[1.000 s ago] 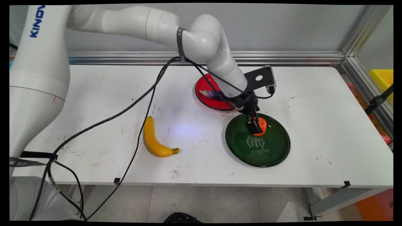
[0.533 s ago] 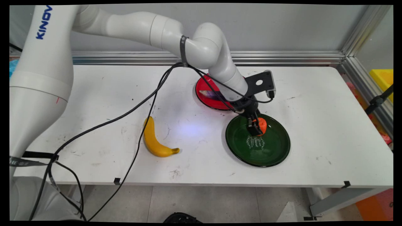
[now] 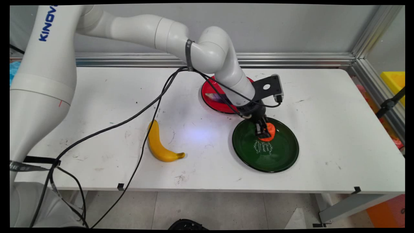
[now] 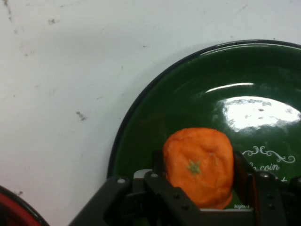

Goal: Place the picked object on the red plate

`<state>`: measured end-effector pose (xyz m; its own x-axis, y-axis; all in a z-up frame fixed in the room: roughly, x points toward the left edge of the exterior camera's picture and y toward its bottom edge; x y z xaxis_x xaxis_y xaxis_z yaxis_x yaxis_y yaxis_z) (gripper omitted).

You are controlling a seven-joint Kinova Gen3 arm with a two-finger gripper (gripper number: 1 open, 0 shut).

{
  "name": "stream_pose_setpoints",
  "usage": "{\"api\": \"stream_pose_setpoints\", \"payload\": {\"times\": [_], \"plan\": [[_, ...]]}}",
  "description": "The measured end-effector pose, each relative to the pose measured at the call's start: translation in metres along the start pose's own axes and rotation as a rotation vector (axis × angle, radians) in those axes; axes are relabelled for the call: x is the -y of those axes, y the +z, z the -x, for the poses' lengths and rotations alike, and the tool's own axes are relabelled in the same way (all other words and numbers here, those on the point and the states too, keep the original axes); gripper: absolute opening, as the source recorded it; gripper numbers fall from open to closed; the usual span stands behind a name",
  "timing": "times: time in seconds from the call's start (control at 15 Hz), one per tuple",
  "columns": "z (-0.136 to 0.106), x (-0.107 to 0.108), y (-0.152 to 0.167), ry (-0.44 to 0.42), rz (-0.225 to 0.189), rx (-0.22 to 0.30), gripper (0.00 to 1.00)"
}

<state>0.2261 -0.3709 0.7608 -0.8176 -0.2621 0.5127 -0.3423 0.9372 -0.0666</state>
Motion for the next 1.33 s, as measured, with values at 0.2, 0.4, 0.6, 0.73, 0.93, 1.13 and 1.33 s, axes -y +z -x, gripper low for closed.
{"api": "stream_pose_setpoints", "payload": {"times": [0.2,0.4,0.6,0.73,0.93,1.13,1.33], "plan": [[-0.004,0.003,-0.008,-0.016,0.004,-0.009,0.0],[-0.014,0.009,-0.023,-0.027,0.006,-0.026,0.0],[-0.024,0.021,-0.048,-0.021,0.009,-0.041,0.0],[-0.029,0.033,-0.066,-0.011,0.003,-0.046,0.0],[-0.03,0.056,-0.088,0.007,-0.021,-0.043,0.0],[-0.026,0.082,-0.102,0.021,-0.054,-0.034,0.0],[-0.016,0.109,-0.109,0.031,-0.086,-0.025,0.0]]}}
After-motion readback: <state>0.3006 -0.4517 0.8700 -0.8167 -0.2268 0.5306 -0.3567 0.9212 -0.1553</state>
